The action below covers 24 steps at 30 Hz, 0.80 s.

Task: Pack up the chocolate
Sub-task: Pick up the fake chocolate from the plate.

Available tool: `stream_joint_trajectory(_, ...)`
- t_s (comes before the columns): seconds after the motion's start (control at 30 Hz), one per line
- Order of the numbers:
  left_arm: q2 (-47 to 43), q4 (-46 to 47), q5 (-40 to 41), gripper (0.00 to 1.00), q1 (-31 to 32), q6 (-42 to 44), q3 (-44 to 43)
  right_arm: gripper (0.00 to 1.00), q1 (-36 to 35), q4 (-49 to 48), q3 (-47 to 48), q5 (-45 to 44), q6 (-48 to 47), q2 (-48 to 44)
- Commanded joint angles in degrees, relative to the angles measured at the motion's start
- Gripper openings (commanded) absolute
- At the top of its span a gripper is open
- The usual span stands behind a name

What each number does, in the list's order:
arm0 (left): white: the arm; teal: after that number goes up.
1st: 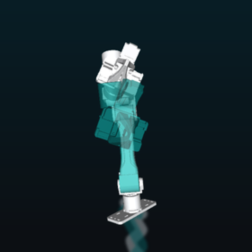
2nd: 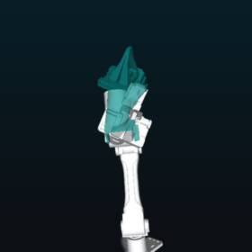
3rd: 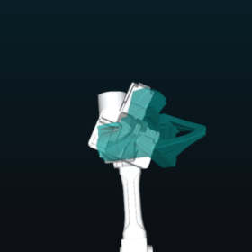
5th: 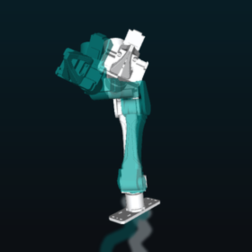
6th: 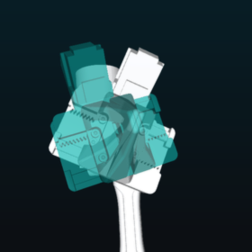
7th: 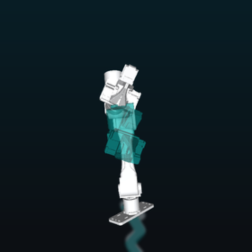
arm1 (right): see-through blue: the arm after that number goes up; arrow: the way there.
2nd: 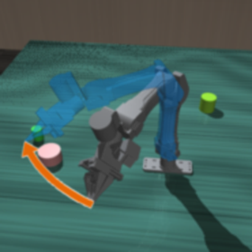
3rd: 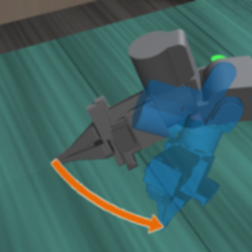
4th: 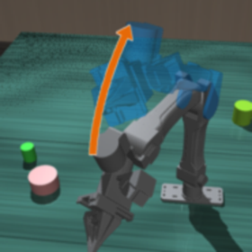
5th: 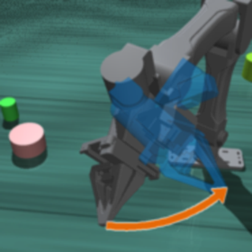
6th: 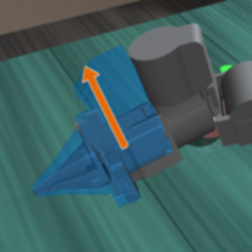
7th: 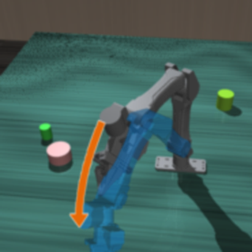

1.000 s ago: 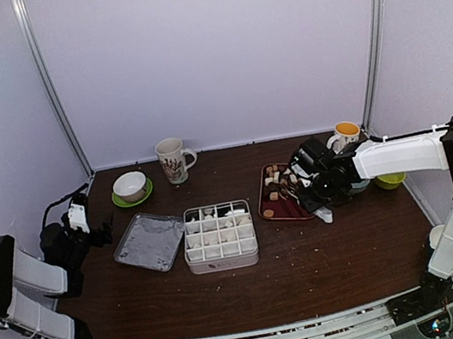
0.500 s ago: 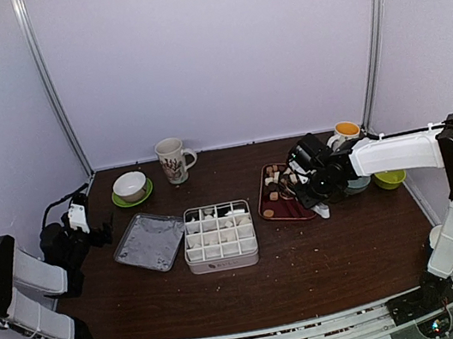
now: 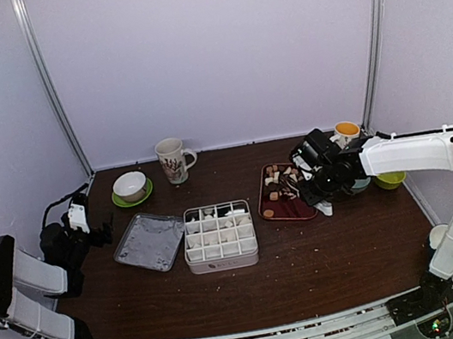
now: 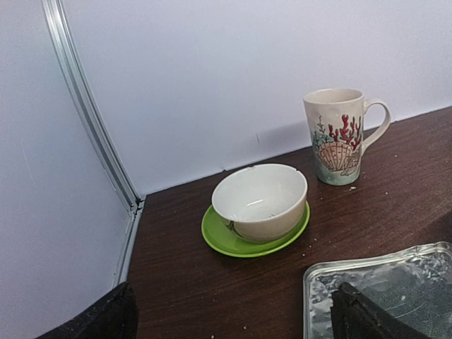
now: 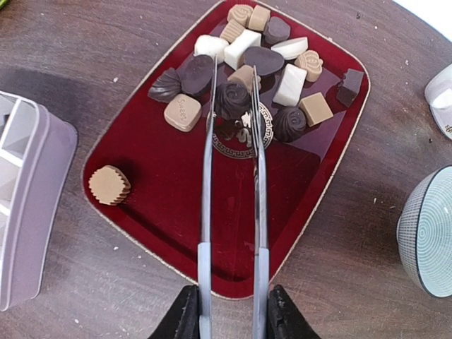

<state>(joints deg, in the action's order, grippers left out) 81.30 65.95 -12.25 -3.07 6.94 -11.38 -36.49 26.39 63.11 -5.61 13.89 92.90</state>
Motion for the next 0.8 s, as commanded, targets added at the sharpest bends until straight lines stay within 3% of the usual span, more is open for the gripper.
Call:
stream_joint_trajectory(0.0,-0.4,2.4,-0.5,0.98,-0.4,0.4,-0.7,0.23,0.4,-0.8,-1.6,0.8,-0.3,-4.4)
stream_joint_trajectory(0.37,-0.4,2.3,-0.4,0.98,-0.4,0.4,-0.7,0.22,0.4,0.3,-4.5,7.0,-1.5,-11.0)
stream_joint_trajectory(0.77,-0.4,2.3,-0.4,0.98,-0.4,0.5,-0.7,0.21,0.4,-3.7,-7.0,26.5,-2.8,-13.5)
